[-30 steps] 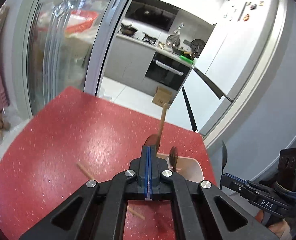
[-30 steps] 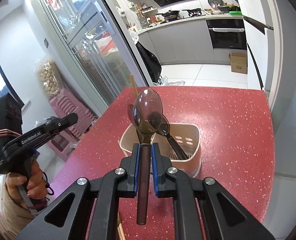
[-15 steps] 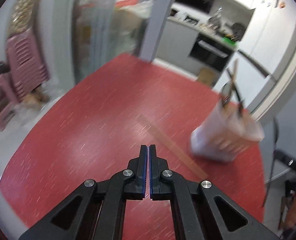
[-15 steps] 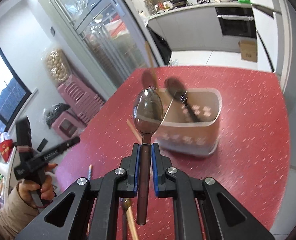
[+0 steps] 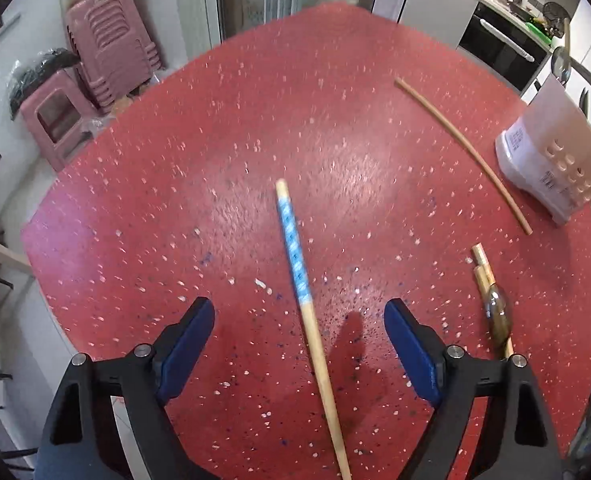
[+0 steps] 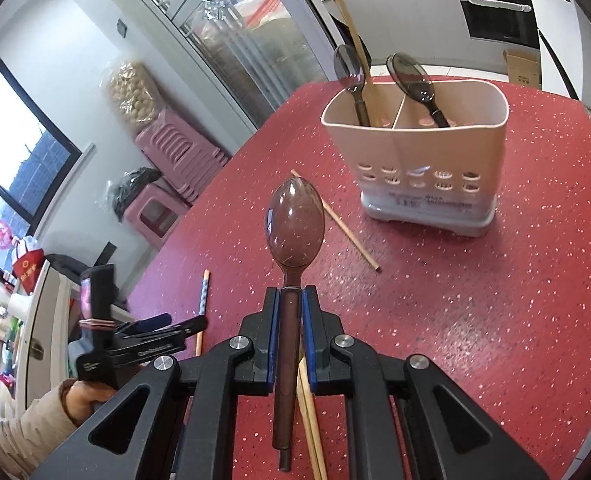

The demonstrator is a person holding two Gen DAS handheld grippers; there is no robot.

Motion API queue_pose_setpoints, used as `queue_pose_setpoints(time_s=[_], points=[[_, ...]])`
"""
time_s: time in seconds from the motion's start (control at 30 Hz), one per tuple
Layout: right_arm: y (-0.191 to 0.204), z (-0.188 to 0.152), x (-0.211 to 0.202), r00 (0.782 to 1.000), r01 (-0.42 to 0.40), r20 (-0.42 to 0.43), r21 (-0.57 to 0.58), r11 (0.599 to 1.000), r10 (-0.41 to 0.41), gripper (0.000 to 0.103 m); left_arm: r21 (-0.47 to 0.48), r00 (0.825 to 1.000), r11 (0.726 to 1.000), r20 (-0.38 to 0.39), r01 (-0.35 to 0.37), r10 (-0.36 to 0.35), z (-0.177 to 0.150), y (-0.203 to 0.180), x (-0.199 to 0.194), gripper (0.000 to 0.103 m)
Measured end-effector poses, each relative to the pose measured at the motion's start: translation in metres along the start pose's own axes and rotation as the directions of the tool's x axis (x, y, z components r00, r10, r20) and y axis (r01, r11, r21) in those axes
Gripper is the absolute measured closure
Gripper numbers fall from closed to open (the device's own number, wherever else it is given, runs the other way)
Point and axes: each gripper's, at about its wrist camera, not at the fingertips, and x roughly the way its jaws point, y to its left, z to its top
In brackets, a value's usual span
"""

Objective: Organize utensils
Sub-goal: 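Grasp the blue-patterned chopstick with the left tool while the right tool holds the spoon, then carry the blue chopstick to the holder with the left tool while the right tool holds the spoon above it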

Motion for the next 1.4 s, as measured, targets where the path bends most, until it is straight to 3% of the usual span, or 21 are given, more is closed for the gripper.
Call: queue_pose_setpoints(time_s=[0.1,0.27,0.3,0.37,0.43,0.5,0.67,0.8,1.0,1.3,1.4], points=[[0.002,-0.003,-0.002,1.000,-0.001,0.001,0.001,1.000,0.001,0.091,-0.023,0.999,1.000,-0.034,0.017,-0.018,-0.001,0.006,0.016,0.006],[0.001,-0.005,-0.004,1.000,-0.001,0.008,0.007,1.000,0.001,0.091,0.050,0.999,0.998,-0.038,-0.029,0.031,0.006,-0.005,0.037,0.009],[0.000,-0.005,-0.005,1.000,-0.003,0.009,0.009,1.000,0.003,0.091,0.080,0.998,0.995,-0.040,-0.050,0.054,0.008,-0.009,0.039,0.016],[0.000,-0.004,-0.003,1.000,-0.005,0.009,0.012,1.000,0.005,0.091,0.126,0.999,0.992,-0.040,-0.027,0.032,0.009,-0.016,0.037,0.029],[0.000,-0.005,-0.001,1.000,-0.007,0.007,0.014,1.000,0.007,0.091,0.169,0.999,0.985,-0.047,-0.012,0.020,0.011,-0.022,0.038,0.066],[-0.001,-0.006,0.000,1.000,-0.004,0.006,0.015,1.000,0.004,0.091,0.187,0.998,0.982,-0.056,0.025,-0.015,0.013,-0.027,0.043,0.068],[-0.005,-0.009,-0.004,1.000,0.006,0.010,0.021,1.000,-0.006,0.091,0.168,0.984,0.969,-0.025,0.180,-0.178,0.011,-0.031,0.043,0.068],[-0.008,-0.006,-0.007,1.000,0.017,0.021,0.032,0.999,-0.017,0.091,0.167,0.963,0.951,0.032,0.259,-0.268,0.015,-0.039,0.027,0.068],[-0.013,0.001,-0.018,0.998,0.033,0.051,0.041,0.999,-0.035,0.091,0.204,0.916,0.915,0.133,0.347,-0.378,0.025,-0.051,-0.030,0.068],[-0.018,0.027,-0.041,0.991,0.068,0.114,0.035,0.997,-0.072,0.091,0.251,0.825,0.849,0.226,0.465,-0.518,0.070,-0.085,-0.092,0.068],[-0.021,0.043,-0.050,0.986,0.082,0.144,0.036,0.996,-0.086,0.091,0.267,0.787,0.822,0.251,0.503,-0.564,0.090,-0.100,-0.109,0.068]])
